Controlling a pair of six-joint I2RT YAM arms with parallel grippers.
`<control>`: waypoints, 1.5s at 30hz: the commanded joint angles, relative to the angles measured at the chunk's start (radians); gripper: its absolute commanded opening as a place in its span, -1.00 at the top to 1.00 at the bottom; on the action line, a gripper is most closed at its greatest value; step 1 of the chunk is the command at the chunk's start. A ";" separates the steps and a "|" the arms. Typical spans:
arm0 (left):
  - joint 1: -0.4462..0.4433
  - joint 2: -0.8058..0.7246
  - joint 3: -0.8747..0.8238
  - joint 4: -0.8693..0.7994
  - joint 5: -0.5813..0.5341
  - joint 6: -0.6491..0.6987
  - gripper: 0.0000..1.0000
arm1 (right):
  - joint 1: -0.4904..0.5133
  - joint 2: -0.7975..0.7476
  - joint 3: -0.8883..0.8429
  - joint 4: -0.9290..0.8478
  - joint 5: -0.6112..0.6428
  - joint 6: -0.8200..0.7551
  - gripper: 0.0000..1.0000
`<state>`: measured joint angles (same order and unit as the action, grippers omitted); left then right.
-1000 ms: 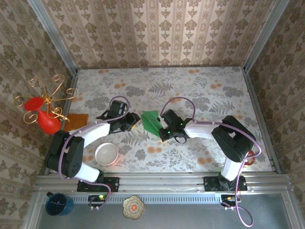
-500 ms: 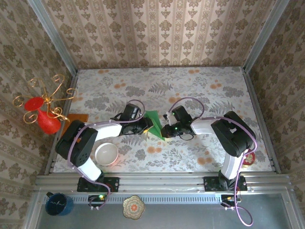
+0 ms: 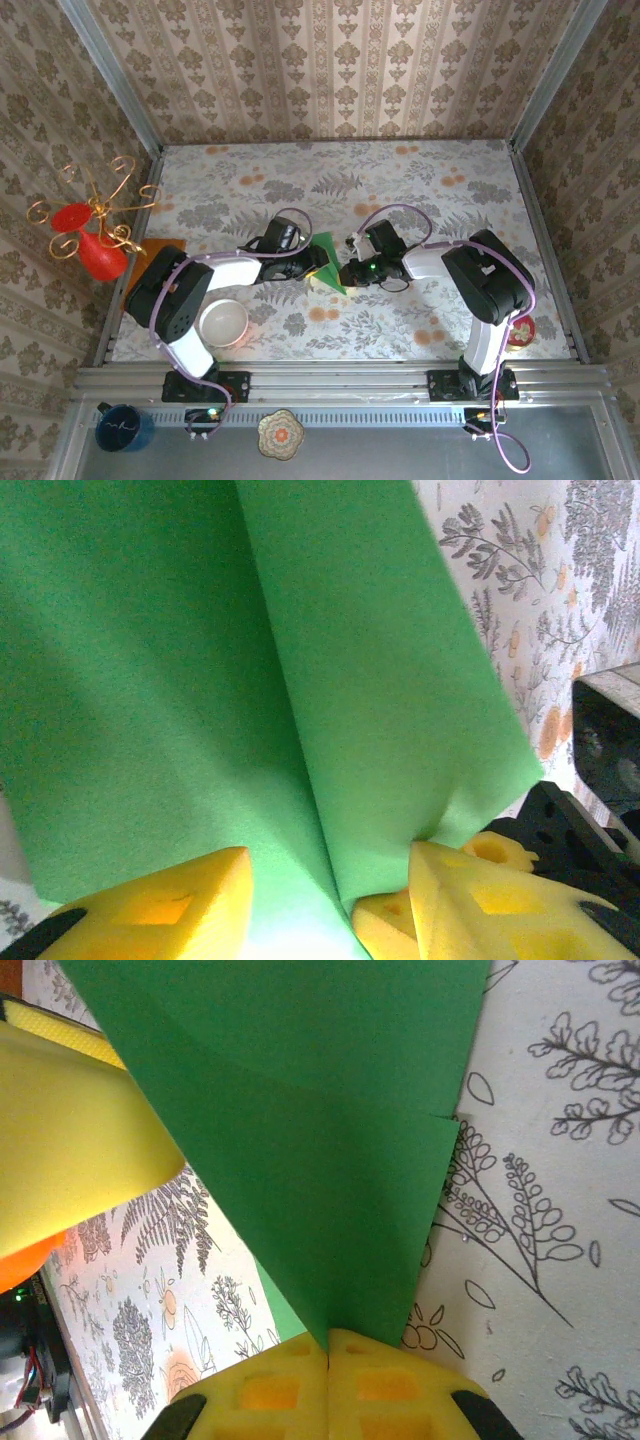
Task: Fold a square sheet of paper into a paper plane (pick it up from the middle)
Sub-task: Fourth fold the wing at the center of the table.
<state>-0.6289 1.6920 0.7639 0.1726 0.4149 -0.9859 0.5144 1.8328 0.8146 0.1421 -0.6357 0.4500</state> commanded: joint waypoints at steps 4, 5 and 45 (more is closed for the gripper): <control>-0.009 0.024 0.042 -0.027 -0.006 0.048 0.08 | -0.014 0.030 -0.022 -0.006 -0.030 0.019 0.85; -0.009 0.027 0.048 -0.040 -0.010 0.052 0.08 | -0.014 0.030 -0.022 -0.005 -0.031 0.021 0.85; -0.043 0.214 0.280 -0.586 -0.199 0.048 0.13 | -0.042 -0.147 -0.115 0.101 0.055 0.200 0.40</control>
<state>-0.6666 1.8408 1.0618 -0.2470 0.3008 -0.9482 0.4736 1.7138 0.7113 0.2306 -0.6109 0.6304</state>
